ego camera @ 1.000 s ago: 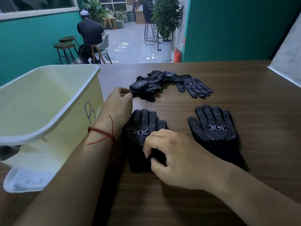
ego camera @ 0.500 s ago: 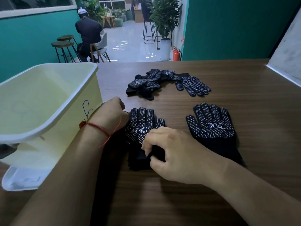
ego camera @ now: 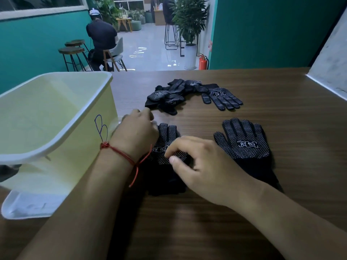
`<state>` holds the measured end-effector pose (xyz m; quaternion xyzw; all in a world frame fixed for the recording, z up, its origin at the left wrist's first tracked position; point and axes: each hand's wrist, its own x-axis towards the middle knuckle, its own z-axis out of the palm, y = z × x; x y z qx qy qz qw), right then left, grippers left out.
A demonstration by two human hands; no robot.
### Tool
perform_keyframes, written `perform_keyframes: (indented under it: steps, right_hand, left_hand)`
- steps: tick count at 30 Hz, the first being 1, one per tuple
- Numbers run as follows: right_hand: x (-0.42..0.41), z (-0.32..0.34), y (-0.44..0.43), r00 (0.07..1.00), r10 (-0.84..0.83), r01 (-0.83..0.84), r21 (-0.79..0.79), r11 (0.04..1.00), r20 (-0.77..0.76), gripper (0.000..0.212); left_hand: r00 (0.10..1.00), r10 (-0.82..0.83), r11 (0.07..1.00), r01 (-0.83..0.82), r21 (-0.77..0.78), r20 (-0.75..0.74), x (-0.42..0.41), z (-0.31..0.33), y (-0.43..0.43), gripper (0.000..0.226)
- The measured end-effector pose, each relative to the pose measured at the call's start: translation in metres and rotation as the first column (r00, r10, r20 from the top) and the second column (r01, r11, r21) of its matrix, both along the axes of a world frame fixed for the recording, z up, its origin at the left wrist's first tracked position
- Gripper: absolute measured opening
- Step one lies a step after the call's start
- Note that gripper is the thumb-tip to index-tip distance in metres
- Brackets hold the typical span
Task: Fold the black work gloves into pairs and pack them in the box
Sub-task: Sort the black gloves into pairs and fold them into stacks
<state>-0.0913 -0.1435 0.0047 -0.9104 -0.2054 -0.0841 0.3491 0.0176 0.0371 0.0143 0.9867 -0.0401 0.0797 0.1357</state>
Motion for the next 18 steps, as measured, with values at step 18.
perform_keyframes:
  steps: [18]
  right_hand:
    - [0.007,-0.013,0.001,0.993,-0.111,0.121,-0.369,0.922,0.047,0.042]
  left_hand:
    - [0.998,-0.056,0.992,0.053,-0.113,-0.026,0.011,-0.038,-0.015,0.040]
